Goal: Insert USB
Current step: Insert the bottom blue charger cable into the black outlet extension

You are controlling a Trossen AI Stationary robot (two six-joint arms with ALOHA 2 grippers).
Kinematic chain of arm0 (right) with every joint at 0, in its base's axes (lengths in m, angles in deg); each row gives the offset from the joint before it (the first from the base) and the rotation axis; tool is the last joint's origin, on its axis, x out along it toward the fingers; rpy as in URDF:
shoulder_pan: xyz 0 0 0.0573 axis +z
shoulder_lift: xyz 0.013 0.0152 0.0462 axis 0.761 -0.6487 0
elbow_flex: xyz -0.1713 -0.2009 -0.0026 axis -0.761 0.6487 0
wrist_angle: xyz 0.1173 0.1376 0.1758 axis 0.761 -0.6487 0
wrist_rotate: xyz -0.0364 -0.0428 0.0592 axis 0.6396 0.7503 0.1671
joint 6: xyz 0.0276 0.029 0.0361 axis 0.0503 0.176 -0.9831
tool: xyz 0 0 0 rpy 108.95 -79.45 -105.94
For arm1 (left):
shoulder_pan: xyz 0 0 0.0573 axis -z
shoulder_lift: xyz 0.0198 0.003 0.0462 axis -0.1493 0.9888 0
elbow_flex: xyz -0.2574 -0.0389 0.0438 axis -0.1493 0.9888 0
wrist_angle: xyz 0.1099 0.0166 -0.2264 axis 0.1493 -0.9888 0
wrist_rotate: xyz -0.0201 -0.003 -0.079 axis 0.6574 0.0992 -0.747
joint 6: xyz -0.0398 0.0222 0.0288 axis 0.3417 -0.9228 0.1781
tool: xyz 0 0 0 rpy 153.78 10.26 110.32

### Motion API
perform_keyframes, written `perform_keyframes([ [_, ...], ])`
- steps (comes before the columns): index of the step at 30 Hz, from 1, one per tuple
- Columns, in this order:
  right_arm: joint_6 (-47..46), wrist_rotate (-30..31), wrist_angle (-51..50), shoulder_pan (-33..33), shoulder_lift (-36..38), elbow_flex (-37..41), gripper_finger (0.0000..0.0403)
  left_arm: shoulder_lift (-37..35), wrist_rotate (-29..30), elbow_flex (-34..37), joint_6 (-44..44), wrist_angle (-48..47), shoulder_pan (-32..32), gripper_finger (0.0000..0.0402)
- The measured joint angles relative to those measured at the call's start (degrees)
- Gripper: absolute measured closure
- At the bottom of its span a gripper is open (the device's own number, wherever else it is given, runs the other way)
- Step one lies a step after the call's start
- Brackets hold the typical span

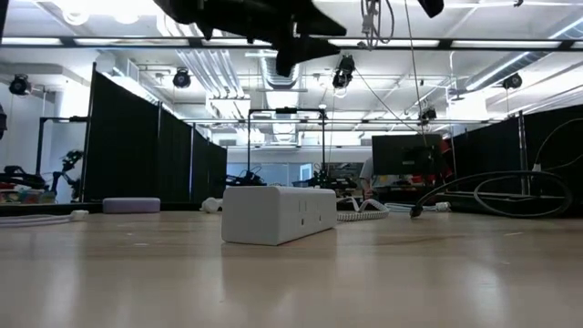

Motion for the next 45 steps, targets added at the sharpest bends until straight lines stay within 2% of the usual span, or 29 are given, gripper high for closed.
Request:
perform_keyframes([
  [7, 1.71, -7.11, 0.04, -12.26, -1.83, 0.00, 0.0403, 1.86, -5.04, 0.00, -7.75, 0.39, -8.78, 0.0227],
  [14, 2.85, -13.75, 1.25, -21.38, -4.93, 0.02, 0.0403, 4.98, -13.19, -0.98, -9.45, 0.16, -15.78, 0.0249],
  [16, 2.55, -17.55, 1.79, -24.37, -5.87, 0.02, 0.0403, 6.37, -15.11, -2.32, -9.39, -0.16, -16.84, 0.0257],
  [19, 1.93, -24.23, 3.92, -29.10, -7.26, 0.11, 0.0403, 8.72, -16.68, -5.70, -7.84, -1.89, -17.59, 0.0268],
  [23, 4.78, -27.65, 10.01, -34.31, -8.99, 0.11, 0.0403, 13.26, -16.60, -11.45, -10.49, -0.49, -17.63, 0.0280],
  [25, 7.30, -31.33, 13.55, -36.77, -10.46, 0.11, 0.0403, 16.39, -16.62, -15.02, -10.35, -0.94, -17.52, 0.0284],
  [28, 8.02, -39.59, 18.47, -39.39, -11.94, -0.27, 0.0403, 20.19, -16.62, -20.93, -3.69, -1.39, -18.18, 0.0287],
  [30, 9.25, -42.68, 19.62, -40.60, -12.20, -1.39, 0.0403, 21.97, -16.50, -24.90, -1.58, -0.72, -18.90, 0.0285],
  [37, 13.21, -44.43, 19.44, -42.11, -11.93, -4.74, 0.0403, 23.22, -14.81, -31.84, -1.77, -2.24, -19.82, 0.0262],
  [45, 13.17, -43.84, 18.31, -44.99, -12.56, -6.80, 0.0403, 19.27, -21.30, -32.30, -2.00, -2.59, -18.87, 0.0256],
])
